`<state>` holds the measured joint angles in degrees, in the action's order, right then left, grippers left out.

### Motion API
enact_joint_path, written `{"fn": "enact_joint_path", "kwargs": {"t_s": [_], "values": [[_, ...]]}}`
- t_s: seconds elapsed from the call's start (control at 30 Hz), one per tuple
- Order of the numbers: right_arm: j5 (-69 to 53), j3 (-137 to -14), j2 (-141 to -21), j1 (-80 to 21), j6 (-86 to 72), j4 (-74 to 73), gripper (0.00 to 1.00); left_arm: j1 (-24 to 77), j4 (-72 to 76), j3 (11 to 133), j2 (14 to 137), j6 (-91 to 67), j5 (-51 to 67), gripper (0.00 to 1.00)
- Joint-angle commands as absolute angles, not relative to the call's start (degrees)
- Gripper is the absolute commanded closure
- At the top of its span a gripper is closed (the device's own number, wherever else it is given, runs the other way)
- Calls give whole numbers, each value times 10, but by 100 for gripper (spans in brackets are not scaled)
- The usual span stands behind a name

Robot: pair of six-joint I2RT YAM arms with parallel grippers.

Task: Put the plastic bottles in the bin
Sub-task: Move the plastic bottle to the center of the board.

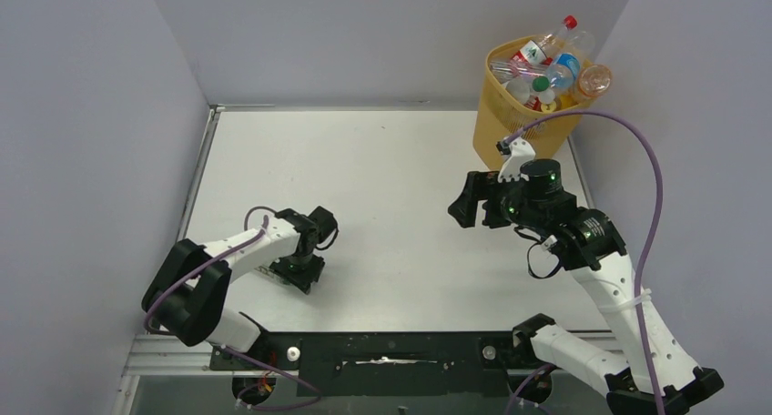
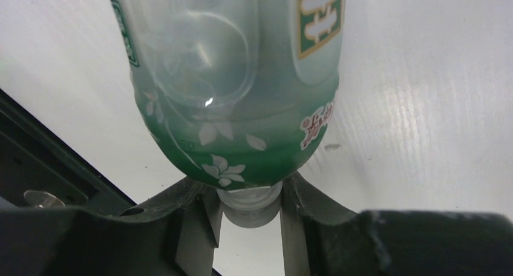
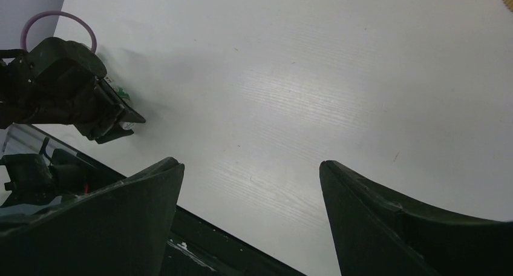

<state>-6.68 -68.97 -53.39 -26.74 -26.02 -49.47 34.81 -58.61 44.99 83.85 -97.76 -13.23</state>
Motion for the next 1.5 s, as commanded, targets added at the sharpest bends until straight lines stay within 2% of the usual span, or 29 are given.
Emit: {"fn": "enact_joint_path", "kwargs": {"t_s": [0.0, 0.17, 0.33, 0.57, 0.77, 0.87, 1.0, 1.03, 1.1, 1.13, 1.17, 1.37, 1.4, 1.43, 1.47], "values": [[-70, -685, -528, -272, -260, -463, 14, 351, -545, 458, 842, -956, -126, 100], [-69, -682, -529, -272, -262, -464, 14, 380, -542, 500, 872, -936, -128, 100], [-60, -693, -533, -273, -261, -474, 14, 438, -527, 593, 942, -904, -131, 100], [-27, -715, -534, -273, -260, -507, 14, 519, -513, 792, 1100, -819, -132, 100], [21, -731, -529, -273, -275, -541, 14, 560, -564, 978, 1243, -674, -119, 100], [41, -739, -526, -272, -283, -553, 14, 579, -541, 999, 1250, -616, -113, 98], [62, -748, -525, -271, -292, -561, 13, 586, -430, 941, 1202, -537, -46, 93], [66, -750, -525, -271, -293, -563, 13, 589, -398, 922, 1182, -521, -31, 91], [74, -754, -526, -271, -299, -567, 12, 596, -351, 893, 1147, -497, -18, 79], [77, -755, -527, -271, -301, -568, 11, 600, -334, 882, 1127, -488, -19, 66], [80, -756, -527, -271, -303, -568, 11, 604, -328, 878, 1116, -479, -22, 59], [96, -752, -525, -271, -325, -571, 8, 616, -340, 876, 1071, -448, -19, 44], [101, -750, -523, -271, -328, -572, 7, 621, -337, 873, 1061, -447, -19, 37], [107, -748, -522, -271, -332, -572, 7, 625, -334, 870, 1051, -446, -16, 18], [113, -746, -520, -272, -335, -573, 6, 628, -332, 866, 1040, -447, -17, 14]]}}
